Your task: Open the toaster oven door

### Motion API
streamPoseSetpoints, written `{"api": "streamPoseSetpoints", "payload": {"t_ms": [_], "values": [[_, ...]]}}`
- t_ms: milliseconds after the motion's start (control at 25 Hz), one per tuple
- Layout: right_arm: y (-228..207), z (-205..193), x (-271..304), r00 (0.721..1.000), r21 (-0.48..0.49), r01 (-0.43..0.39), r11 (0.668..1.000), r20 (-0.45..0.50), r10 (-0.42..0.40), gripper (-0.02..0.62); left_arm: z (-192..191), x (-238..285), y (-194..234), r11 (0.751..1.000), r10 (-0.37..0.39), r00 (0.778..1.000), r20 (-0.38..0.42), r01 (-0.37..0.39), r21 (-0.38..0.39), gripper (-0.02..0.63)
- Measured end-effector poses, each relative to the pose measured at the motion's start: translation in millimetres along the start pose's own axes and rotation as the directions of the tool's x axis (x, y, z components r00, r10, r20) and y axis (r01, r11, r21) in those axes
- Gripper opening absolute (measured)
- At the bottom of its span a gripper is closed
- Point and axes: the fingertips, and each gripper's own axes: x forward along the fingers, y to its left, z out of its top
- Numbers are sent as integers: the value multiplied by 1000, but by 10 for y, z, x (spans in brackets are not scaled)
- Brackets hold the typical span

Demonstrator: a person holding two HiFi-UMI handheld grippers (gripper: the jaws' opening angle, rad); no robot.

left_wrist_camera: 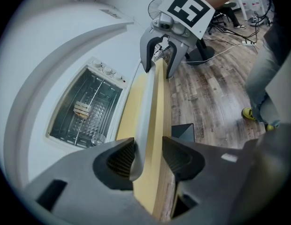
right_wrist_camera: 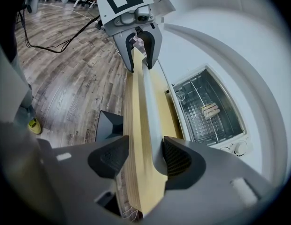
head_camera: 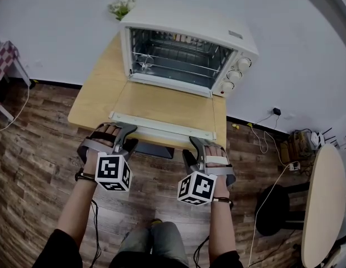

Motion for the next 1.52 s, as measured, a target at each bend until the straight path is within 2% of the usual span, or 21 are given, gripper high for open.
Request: {"api": "streamPoseSetpoints", "payload": {"t_ms": [880, 1160, 1360, 1520], "values": [[209, -76, 118, 1000, 1, 26, 1000, 7, -26, 218, -67, 192, -236, 999, 39, 999, -2, -39, 34, 206], [163, -5, -32, 1000, 31, -2, 1000, 17, 2, 218, -84, 68, -217, 1000, 25, 1000, -8, -25, -14, 201], [174, 74, -228, 998, 128, -49, 990, 56, 42, 218, -55, -147, -282, 999, -25, 1000, -9, 24, -38, 201], [104, 160, -433, 994, 226, -68, 972, 103, 45, 218, -65, -333, -220, 991, -39, 999, -1, 38, -128, 198]]}}
